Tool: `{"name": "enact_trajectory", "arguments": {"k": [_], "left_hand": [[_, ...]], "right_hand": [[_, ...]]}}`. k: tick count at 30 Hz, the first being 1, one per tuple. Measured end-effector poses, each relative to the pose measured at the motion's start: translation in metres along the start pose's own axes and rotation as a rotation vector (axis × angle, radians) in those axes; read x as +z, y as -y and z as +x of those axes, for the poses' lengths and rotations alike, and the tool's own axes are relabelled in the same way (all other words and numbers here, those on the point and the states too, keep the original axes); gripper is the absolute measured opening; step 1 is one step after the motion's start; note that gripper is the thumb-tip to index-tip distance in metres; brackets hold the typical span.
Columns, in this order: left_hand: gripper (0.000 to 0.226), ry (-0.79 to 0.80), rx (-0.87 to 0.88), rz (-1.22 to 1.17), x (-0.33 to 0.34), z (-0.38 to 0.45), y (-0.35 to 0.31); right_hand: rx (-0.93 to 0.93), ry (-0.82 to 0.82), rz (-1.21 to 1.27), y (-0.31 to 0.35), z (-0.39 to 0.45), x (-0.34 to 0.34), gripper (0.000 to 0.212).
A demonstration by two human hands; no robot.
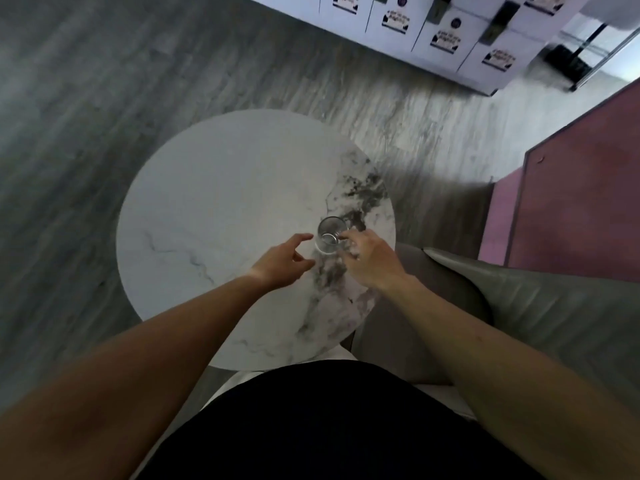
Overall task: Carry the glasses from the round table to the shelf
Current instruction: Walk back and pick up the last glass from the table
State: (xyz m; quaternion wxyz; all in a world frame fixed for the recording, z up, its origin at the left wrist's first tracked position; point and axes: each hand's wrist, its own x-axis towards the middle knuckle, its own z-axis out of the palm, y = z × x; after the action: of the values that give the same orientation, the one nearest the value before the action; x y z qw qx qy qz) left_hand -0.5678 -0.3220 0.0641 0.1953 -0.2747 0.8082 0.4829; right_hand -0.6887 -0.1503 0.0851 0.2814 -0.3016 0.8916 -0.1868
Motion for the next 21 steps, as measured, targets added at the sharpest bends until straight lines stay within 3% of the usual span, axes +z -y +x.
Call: {"name": "enact_trajectory", "arguments": {"k": [14, 21], "left_hand": [[0.055, -0.088, -0.088, -0.060, 0.011, 0.020, -0.010], [0.059, -0.383, -0.158, -0.215, -0.010, -0.036, 0.030]], "right_hand": [[-0.382, -0.008, -0.042, 0.001, 0.021, -0.002, 0.028], [-0.585, 0.139, -0.006, 0.069, 0.031, 0.016, 0.024]]}}
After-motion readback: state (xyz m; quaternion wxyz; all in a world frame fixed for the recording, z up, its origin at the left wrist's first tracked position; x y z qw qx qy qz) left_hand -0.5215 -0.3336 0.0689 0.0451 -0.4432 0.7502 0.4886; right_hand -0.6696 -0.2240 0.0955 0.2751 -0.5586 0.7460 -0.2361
